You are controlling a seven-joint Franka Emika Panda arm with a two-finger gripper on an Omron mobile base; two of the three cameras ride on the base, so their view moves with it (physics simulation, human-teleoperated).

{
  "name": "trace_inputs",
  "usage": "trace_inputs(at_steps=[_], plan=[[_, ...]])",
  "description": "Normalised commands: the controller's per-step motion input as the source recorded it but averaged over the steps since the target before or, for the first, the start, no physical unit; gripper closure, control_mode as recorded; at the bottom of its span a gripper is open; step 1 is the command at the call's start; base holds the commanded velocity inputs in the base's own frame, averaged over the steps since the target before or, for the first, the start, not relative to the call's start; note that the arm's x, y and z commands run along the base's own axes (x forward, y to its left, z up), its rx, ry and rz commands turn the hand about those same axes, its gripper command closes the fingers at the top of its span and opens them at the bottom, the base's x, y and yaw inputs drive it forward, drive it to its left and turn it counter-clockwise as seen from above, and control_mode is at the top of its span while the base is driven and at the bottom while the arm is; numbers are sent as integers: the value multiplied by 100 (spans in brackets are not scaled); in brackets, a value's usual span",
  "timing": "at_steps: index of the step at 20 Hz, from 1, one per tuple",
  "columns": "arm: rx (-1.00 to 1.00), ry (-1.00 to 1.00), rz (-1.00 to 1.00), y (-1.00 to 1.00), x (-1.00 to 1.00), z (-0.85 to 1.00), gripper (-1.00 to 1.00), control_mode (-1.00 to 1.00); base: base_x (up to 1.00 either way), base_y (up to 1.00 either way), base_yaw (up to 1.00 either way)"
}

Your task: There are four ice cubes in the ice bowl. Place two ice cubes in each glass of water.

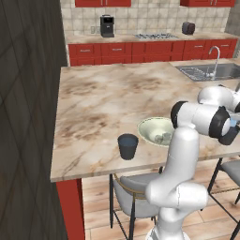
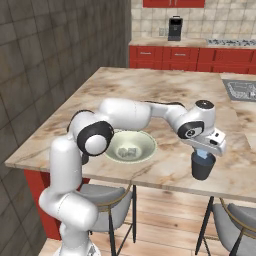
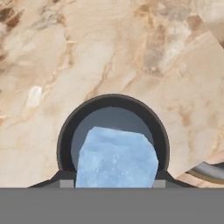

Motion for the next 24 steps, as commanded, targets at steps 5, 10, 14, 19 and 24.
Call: trace_inputs(at_steps=[5, 10, 14, 19, 24], plan=[[0, 0, 0, 0, 8, -6, -100, -100, 0, 0, 0], [0, -2, 2, -8, -3, 5, -100, -100, 0, 0, 0], [0, -24, 30, 36, -74, 37, -100, -100, 0, 0, 0], [-5, -8, 49, 87, -43, 11, -100, -100, 0, 0, 0], [-20, 2, 37, 100, -30, 39, -100, -100, 0, 0, 0]])
